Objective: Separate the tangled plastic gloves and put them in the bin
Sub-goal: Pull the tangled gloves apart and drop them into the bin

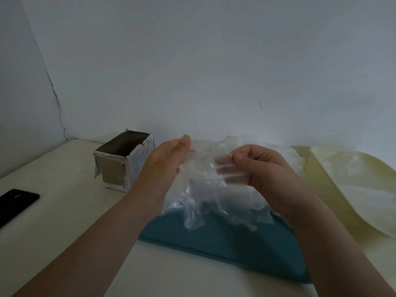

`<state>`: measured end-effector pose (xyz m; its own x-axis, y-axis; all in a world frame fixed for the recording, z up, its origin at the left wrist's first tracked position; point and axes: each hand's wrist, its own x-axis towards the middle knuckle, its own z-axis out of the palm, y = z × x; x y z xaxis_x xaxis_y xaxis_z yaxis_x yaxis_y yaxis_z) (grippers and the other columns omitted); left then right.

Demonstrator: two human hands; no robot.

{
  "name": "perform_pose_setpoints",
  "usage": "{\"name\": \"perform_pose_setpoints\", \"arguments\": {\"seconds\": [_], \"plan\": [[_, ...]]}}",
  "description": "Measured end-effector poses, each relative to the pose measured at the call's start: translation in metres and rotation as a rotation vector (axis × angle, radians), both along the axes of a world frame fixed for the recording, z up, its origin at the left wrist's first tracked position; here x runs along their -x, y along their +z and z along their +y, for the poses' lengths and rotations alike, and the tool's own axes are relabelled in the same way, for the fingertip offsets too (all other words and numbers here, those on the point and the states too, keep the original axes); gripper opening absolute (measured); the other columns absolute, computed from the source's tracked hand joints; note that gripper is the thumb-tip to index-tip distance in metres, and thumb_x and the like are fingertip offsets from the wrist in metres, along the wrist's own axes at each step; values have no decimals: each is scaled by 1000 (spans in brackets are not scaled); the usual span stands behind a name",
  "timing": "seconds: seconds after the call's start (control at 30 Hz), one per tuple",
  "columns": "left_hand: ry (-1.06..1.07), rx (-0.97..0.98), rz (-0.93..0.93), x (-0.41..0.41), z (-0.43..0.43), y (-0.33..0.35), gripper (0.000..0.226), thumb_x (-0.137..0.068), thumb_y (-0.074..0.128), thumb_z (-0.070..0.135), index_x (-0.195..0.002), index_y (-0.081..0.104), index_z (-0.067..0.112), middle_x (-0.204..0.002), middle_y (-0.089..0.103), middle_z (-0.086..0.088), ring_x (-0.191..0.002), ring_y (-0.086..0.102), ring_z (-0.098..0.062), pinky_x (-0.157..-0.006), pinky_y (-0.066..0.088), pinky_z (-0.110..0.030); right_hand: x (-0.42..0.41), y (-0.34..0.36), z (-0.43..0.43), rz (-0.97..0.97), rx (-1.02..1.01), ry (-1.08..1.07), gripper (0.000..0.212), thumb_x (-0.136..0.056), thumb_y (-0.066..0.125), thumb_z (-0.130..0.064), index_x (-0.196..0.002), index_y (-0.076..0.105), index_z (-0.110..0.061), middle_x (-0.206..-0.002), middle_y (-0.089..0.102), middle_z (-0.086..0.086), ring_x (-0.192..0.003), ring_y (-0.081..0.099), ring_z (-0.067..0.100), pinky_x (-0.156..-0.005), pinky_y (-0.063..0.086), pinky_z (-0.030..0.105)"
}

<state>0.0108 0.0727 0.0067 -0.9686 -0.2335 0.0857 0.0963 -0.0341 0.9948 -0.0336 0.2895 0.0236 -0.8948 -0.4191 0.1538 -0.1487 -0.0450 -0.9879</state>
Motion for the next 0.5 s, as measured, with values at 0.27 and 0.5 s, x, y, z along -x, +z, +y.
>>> {"name": "perform_pose_setpoints", "arguments": {"seconds": [0.27, 0.5], "plan": [[-137, 135, 27, -1, -4, -12, 20, -77, 84, 29, -89, 81, 13, -78, 77, -6, -71, 71, -15, -67, 55, -20, 1, -1, -3, -113, 67, -61, 42, -93, 65, -42, -115, 69, -5, -97, 75, 25, -78, 71, 33, -76, 61, 44], [-126, 202, 69, -3, 2, -12, 12, -95, 76, 28, -90, 78, 17, -66, 68, -4, -54, 60, -14, -53, 53, -28, -2, -12, -21, -116, 7, -106, 19, -94, 71, -22, -95, 77, -4, -72, 69, 14, -55, 53, 26, -51, 47, 29]]}}
